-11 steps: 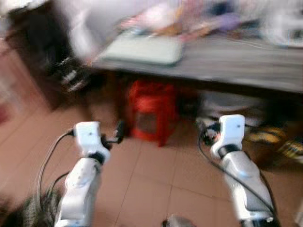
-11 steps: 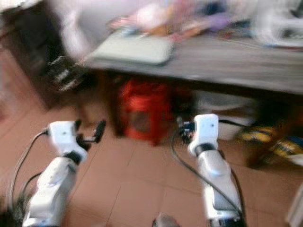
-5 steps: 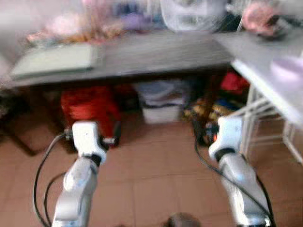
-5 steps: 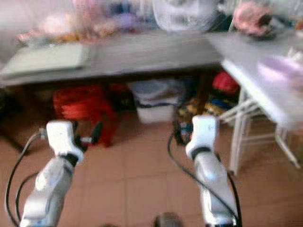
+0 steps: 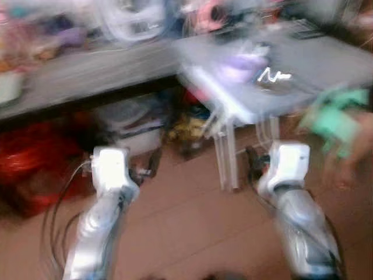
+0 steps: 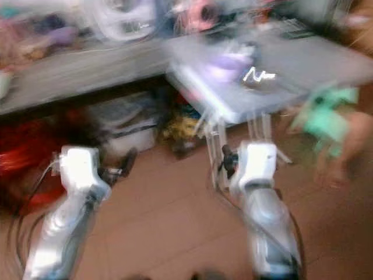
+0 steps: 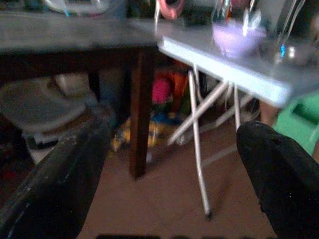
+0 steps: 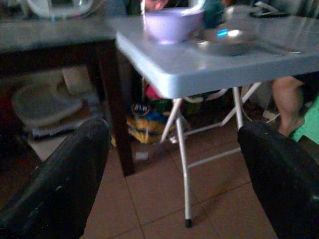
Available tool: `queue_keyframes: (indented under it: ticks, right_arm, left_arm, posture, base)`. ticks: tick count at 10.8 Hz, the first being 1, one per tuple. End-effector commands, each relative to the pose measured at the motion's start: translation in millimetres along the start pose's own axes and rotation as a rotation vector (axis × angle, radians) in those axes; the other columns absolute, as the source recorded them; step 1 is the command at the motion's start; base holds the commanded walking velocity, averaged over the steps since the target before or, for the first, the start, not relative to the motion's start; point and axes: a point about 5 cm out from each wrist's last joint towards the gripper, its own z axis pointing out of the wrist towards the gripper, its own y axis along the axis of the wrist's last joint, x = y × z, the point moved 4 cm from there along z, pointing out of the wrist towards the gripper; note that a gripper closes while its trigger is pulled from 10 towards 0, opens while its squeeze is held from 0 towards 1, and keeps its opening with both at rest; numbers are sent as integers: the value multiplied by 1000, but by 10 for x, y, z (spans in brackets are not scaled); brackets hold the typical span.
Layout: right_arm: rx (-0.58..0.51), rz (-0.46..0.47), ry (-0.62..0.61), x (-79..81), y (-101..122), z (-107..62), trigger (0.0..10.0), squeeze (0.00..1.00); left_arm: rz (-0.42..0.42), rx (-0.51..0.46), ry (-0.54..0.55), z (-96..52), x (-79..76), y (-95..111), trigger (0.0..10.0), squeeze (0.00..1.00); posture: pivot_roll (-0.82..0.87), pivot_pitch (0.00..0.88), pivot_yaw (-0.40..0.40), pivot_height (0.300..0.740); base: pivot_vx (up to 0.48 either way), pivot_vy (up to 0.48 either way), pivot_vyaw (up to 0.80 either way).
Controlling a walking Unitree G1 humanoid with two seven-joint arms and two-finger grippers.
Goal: Setting the table
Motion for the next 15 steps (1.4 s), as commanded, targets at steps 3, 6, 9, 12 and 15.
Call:
queue_keyframes:
  ticks: [3, 6, 9, 12, 15]
  right_arm:
    - [-34, -1, 2, -30, 94, 12, 10000, 0]
    - [-40, 9, 14, 9, 87, 9, 10000, 0]
    - [-69, 5, 33, 58, 134, 8, 10000, 0]
    - [-75, 23, 21, 57, 135, 16, 10000, 0]
    - [-90, 9, 54, 114, 168, 28, 10000, 0]
  left_arm:
    - [33, -38, -48, 25, -137, 131, 10000, 0]
    - [71, -49, -85, 6, -206, 174, 10000, 0]
    - [79, -54, -105, -4, -212, 196, 10000, 0]
    - [92, -51, -121, -9, -247, 196, 10000, 0]
    - [90, -52, -114, -10, -256, 194, 10000, 0]
  posture:
    - [-82, 15, 62, 740]
    - [-66, 16, 71, 740]
    - [-61, 17, 80, 740]
    - [-60, 19, 84, 740]
    - [-57, 22, 79, 740]
  base:
    - [409, -86, 0]
    - [82, 0, 0]
    - [413, 0, 483]
    - [440, 0, 0]
    - [437, 0, 267]
